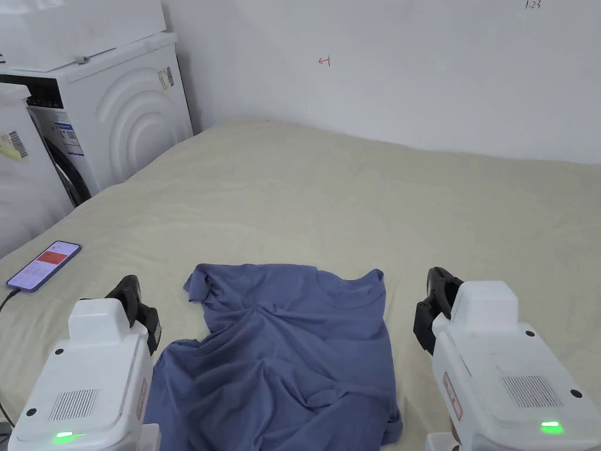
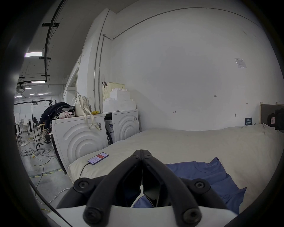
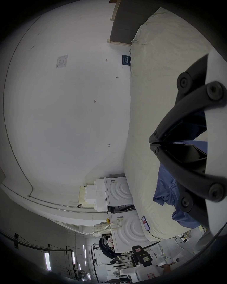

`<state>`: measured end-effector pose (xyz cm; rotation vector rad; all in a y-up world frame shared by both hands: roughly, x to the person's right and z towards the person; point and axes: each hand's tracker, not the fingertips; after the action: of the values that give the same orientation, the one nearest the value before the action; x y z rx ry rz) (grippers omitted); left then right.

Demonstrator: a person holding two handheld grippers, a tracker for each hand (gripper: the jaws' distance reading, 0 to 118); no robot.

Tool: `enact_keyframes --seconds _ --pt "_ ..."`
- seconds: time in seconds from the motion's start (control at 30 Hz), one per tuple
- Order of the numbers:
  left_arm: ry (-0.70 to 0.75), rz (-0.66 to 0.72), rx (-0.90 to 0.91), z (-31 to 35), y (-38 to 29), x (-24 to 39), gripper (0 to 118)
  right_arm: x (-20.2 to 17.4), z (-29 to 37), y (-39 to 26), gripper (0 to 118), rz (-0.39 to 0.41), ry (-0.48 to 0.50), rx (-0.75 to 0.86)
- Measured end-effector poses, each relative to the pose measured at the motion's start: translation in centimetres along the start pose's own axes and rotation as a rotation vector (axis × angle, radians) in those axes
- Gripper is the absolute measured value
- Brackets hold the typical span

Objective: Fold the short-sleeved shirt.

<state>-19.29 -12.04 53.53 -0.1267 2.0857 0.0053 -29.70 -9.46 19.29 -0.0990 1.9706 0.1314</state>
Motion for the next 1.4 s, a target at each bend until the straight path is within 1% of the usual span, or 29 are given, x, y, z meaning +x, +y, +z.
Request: enact_keyframes --seconds 0.1,0.2,0.37,0.5,0.53,0.57,0.6,0.67,0.7,0.73,0.77,0.8,0.83,0.87,0.9,0.93,1.0,1.03,1.17,1.2,1.23,1.27,1.3,1.33,1.37,1.4 --pt "-0.034 0.006 -0.029 -0.9 0.3 0.5 1 0.5 -0.1 0.0 0 -0.004 -0.009 -0.003" --pt "-0.088 0.018 -0.102 -2.4 0.7 1.3 1 0.8 -0.3 0.0 0 -0.005 -0.017 -0.007" --pt "-0.187 0.035 -0.307 -6.5 0.2 3.5 1 1.5 -0.6 -0.1 0 -0.006 -0.032 -0.014" --pt "-0.254 0.102 -0.489 -10.2 -1.4 5.4 2 2.1 -0.9 -0.4 0 -0.005 -0.045 -0.023" --pt "-0.282 0.112 -0.569 -11.1 -1.8 5.9 2 2.2 -0.9 -0.5 0 -0.004 -0.047 -0.026" --pt "-0.296 0.128 -0.608 -11.9 -2.4 6.4 2 2.4 -1.0 -0.6 0 -0.003 -0.05 -0.031" --pt "-0.311 0.141 -0.661 -12.7 -3.0 6.8 4 2.5 -1.0 -0.7 0 -0.002 -0.053 -0.034" --pt "-0.339 0.147 -0.702 -13.8 -4.1 7.6 6 2.7 -1.1 -0.9 0 0.001 -0.062 -0.042" --pt "-0.357 0.132 -0.749 -14.5 -4.6 8.2 10 2.8 -1.2 -1.0 0 0.0 -0.065 -0.046" --pt "-0.366 0.118 -0.772 -15.0 -5.1 8.7 15 2.9 -1.2 -1.1 0 -0.003 -0.066 -0.049" --pt "-0.374 0.108 -0.796 -15.5 -5.6 9.2 26 3.0 -1.2 -1.2 0 -0.004 -0.068 -0.051" --pt "-0.381 0.093 -0.833 -15.8 -6.2 9.8 52 3.1 -1.2 -1.2 0 -0.005 -0.072 -0.054" --pt "-0.385 0.077 -0.876 -16.3 -6.8 10.4 75 3.3 -1.2 -1.3 0 -0.006 -0.073 -0.055" --pt "-0.378 0.056 -0.921 -16.8 -7.3 11.0 94 3.4 -1.2 -1.4 0 -0.005 -0.075 -0.057" --pt "-0.362 0.045 -0.948 -17.2 -7.8 11.5 110 3.5 -1.1 -1.4 0 -0.005 -0.079 -0.06" --pt "-0.361 0.034 -0.966 -17.4 -8.2 12.0 113 3.7 -1.1 -1.5 0 -0.005 -0.083 -0.06" --pt "-0.356 0.016 -0.969 -18.0 -8.9 12.8 113 4.0 -1.0 -1.6 0 -0.009 -0.091 -0.061" --pt "-0.327 -0.019 -0.992 -18.3 -9.2 13.2 113 4.2 -1.0 -1.6 0 -0.011 -0.095 -0.063" --pt "-0.319 -0.076 -1.044 -18.7 -10.3 14.5 112 5.0 -0.8 -1.9 0 -0.012 -0.108 -0.073" --pt "-0.324 -0.084 -1.059 -18.9 -10.7 14.8 107 5.1 -0.8 -2.0 0 -0.01 -0.111 -0.075" --pt "-0.319 -0.093 -1.077 -18.9 -11.1 15.1 96 5.3 -0.7 -2.0 0 -0.011 -0.114 -0.078" --pt "-0.317 -0.095 -1.089 -18.9 -11.3 15.2 76 5.5 -0.6 -2.1 0 -0.012 -0.117 -0.08" --pt "-0.319 -0.092 -1.104 -18.9 -11.5 15.2 62 5.6 -0.5 -2.2 0 -0.015 -0.12 -0.082" --pt "-0.345 -0.047 -1.133 -18.5 -11.6 15.3 59 5.8 -0.4 -2.2 0 -0.017 -0.123 -0.084" --pt "-0.329 -0.044 -1.097 -18.2 -11.4 15.4 53 5.9 -0.4 -2.2 0 -0.018 -0.126 -0.085" --pt "-0.327 -0.069 -1.094 -18.1 -11.3 15.7 38 6.1 -0.2 -2.2 0 -0.019 -0.129 -0.086"
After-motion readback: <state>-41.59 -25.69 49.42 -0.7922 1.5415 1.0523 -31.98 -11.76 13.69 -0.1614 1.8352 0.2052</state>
